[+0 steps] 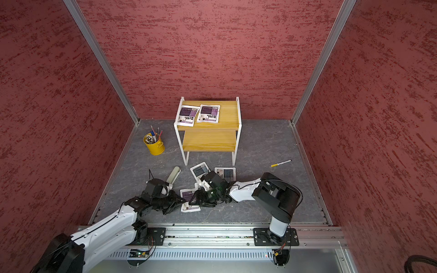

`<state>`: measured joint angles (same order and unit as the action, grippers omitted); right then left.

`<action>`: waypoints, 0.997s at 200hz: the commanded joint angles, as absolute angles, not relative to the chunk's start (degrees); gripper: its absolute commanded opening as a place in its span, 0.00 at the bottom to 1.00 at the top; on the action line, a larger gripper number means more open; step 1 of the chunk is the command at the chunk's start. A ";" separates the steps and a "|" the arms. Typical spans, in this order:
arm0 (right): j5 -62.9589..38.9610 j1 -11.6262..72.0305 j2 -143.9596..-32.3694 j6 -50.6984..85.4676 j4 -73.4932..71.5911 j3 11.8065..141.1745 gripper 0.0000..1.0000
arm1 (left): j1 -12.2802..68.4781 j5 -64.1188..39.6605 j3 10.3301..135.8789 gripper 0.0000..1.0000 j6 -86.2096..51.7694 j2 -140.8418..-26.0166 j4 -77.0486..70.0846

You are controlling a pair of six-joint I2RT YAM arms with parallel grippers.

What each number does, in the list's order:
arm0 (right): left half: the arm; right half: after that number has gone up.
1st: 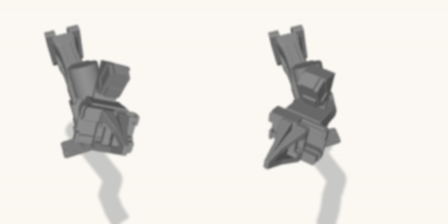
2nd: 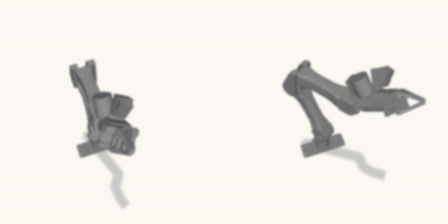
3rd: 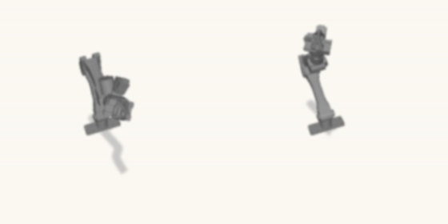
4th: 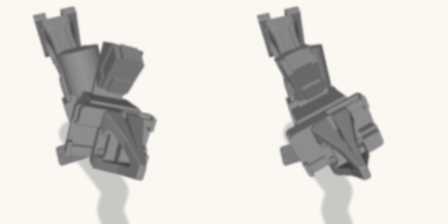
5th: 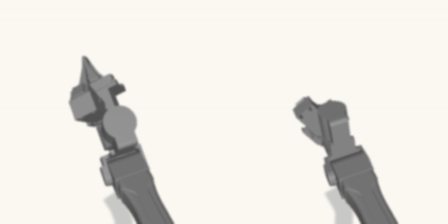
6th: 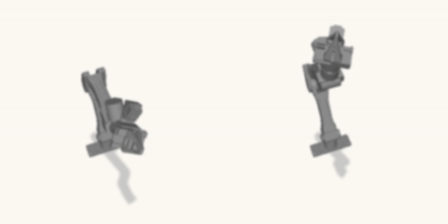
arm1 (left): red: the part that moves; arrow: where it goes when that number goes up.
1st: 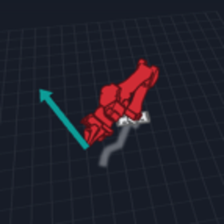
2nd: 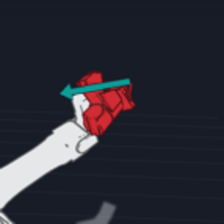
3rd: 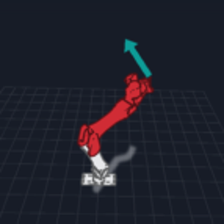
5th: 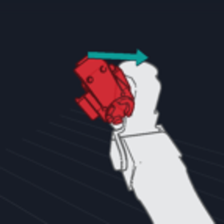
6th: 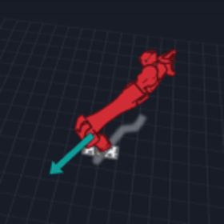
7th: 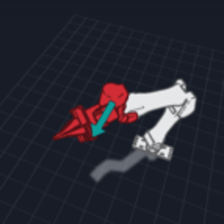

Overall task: Place the bagged coffee beans on the shelf by color
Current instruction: Pick up the bagged coffee beans at the center of the board, then place the bagged coffee beans on the shelf.

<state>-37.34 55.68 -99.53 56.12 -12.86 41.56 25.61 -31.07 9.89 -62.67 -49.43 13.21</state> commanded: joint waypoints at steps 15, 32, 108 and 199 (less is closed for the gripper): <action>-36.76 56.60 -98.75 55.96 -8.95 39.78 0.76 | 25.31 -32.80 10.01 0.09 -62.23 -47.17 13.66; -35.88 56.56 -96.76 55.65 -7.64 39.13 0.76 | 25.22 -33.07 10.56 0.05 -62.04 -45.03 16.09; -33.58 55.73 -83.77 51.67 8.37 40.71 0.78 | 24.88 -33.29 21.35 0.03 -59.06 -31.79 39.27; -47.45 40.14 -60.92 52.38 19.58 50.93 0.98 | 24.79 -48.54 37.34 0.04 -59.96 -36.78 26.20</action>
<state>-41.23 44.60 -65.89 52.69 14.37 46.33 25.10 -42.85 32.16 -59.68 -35.33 33.69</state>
